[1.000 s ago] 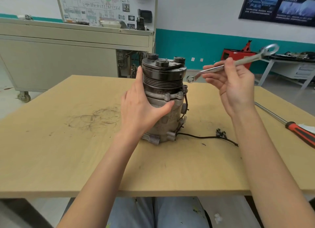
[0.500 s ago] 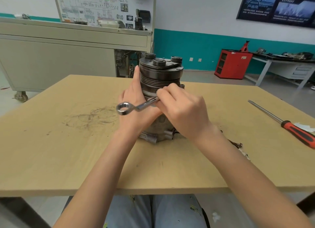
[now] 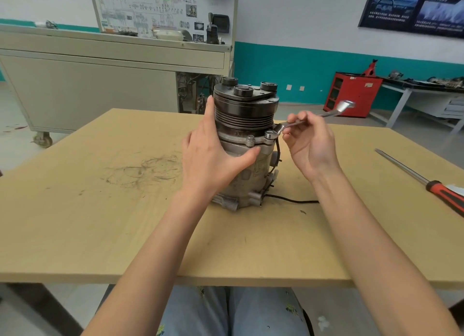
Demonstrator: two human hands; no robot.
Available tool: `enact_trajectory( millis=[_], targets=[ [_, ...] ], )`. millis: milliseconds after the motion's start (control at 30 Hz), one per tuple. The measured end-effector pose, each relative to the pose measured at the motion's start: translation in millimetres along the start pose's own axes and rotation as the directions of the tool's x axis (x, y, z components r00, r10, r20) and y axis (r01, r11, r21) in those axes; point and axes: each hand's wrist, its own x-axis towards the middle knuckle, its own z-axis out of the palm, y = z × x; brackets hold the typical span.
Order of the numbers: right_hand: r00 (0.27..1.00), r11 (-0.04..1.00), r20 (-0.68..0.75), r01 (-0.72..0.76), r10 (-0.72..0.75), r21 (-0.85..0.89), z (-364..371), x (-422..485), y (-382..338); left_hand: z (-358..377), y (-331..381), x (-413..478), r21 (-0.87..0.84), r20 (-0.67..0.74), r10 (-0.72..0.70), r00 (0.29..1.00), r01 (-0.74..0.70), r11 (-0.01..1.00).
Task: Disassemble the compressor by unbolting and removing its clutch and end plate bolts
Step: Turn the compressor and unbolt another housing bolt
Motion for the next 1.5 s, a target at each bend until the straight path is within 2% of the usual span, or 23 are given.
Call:
enact_trajectory(
  millis=[67,167,267,333,400,467,533,567,600,633,733,833,900,967,1067,1133,1200,1267,1300,1333,1400,1433,1500],
  targets=[
    [0.994,0.995,0.034,-0.101,0.101,0.01,0.3,12.5,2.4,0.1,0.6,-0.1,0.006,-0.009,-0.005,1.0,0.005,1.0],
    [0.988,0.988,0.055,-0.148,0.146,0.049,0.3,16.4,1.2,0.0,0.4,0.0,0.008,-0.011,-0.004,1.0,0.005,1.0],
    [0.998,0.998,-0.057,0.015,-0.011,0.06,-0.9,11.0,-16.3,0.3,-0.2,0.4,0.01,0.002,-0.001,1.0,0.001,1.0],
    [0.972,0.964,-0.106,0.187,-0.21,-0.191,4.1,2.3,-29.9,0.7,-0.4,1.0,0.016,-0.001,-0.003,1.0,0.003,1.0],
    [0.92,0.792,-0.015,0.33,-0.393,-0.514,15.0,-9.6,-36.1,1.3,-0.4,0.9,0.018,-0.006,-0.005,1.0,0.005,1.0],
    [0.839,0.532,0.171,0.471,-0.517,-0.703,29.8,-21.3,-34.5,1.2,-0.5,0.4,0.015,-0.008,-0.007,1.0,0.007,1.0],
    [0.683,0.159,0.43,0.621,-0.59,-0.767,42.3,-30.2,-28.6,1.5,-0.7,0.0,0.016,-0.007,-0.008,1.0,0.009,1.0],
    [0.602,-0.032,0.555,0.66,-0.574,-0.751,46.6,-32.8,-23.8,1.7,-0.8,-0.4,0.021,-0.009,-0.01,1.0,0.01,1.0],
    [0.545,-0.182,0.643,0.669,-0.539,-0.72,49.6,-34.8,-19.0,1.7,-1.0,-0.2,0.028,-0.009,-0.012,1.0,0.012,1.0],
    [0.516,-0.28,0.696,0.664,-0.5,-0.693,51.5,-36.8,-14.5,2.0,-1.1,0.3,0.037,-0.009,-0.015,1.0,0.015,0.999],
    [0.464,-0.416,0.776,0.662,-0.426,-0.624,54.9,-41.8,-4.3,2.9,-1.7,-0.5,0.031,-0.021,-0.018,1.0,0.019,0.999],
    [0.405,-0.585,0.834,0.595,-0.374,-0.551,59.3,-41.5,8.2,2.9,-2.4,0.9,-0.02,0.001,-0.04,0.999,0.04,0.999],
    [0.358,-0.654,0.866,0.568,-0.349,-0.499,58.2,-41.2,16.9,4.0,-3.5,3.7,-0.021,0.024,-0.071,0.997,0.071,0.997],
    [0.328,-0.632,0.871,0.6,-0.366,-0.491,50.4,-44.0,21.1,3.4,-3.0,4.5,-0.022,0.025,-0.09,0.996,0.09,0.996],
    [0.305,-0.479,0.805,0.676,-0.509,-0.56,38.8,-48.9,17.4,0.2,-0.6,0.0,-0.038,0.006,-0.045,0.999,0.045,0.998],
    [0.312,-0.418,0.756,0.682,-0.576,-0.6,34.7,-50.1,14.6,-0.3,-0.3,-1.3,-0.029,0.005,-0.031,0.999,0.031,0.999],
    [0.341,-0.38,0.738,0.689,-0.583,-0.618,29.7,-50.7,12.6,0.5,-0.2,-1.3,-0.012,0.005,-0.032,0.999,0.032,0.999],
    [0.412,-0.262,0.707,0.726,-0.574,-0.636,20.1,-51.4,8.6,1.0,0.3,-1.9,-0.001,-0.004,-0.026,1.0,0.026,1.0],
    [0.48,-0.132,0.656,0.74,-0.582,-0.659,14.4,-51.9,6.3,1.0,0.3,-2.4,0.002,-0.006,-0.023,1.0,0.023,1.0],
    [0.576,0.053,0.568,0.728,-0.588,-0.684,8.9,-52.0,3.4,1.0,0.1,-2.3,0.007,-0.006,-0.021,1.0,0.021,1.0],
    [0.778,0.47,0.33,0.599,-0.535,-0.648,-0.6,-48.5,-3.9,0.8,-0.5,-2.1,0.013,0.0,-0.017,1.0,0.017,1.0],
    [0.854,0.623,0.216,0.498,-0.474,-0.603,-4.5,-43.7,-8.6,1.0,-0.7,-1.7,0.013,0.0,-0.015,1.0,0.015,1.0],
    [0.948,0.801,0.046,0.291,-0.314,-0.524,-9.4,-31.2,-18.8,1.3,-2.0,-0.2,0.015,-0.001,-0.013,1.0,0.013,1.0]
  ],
)
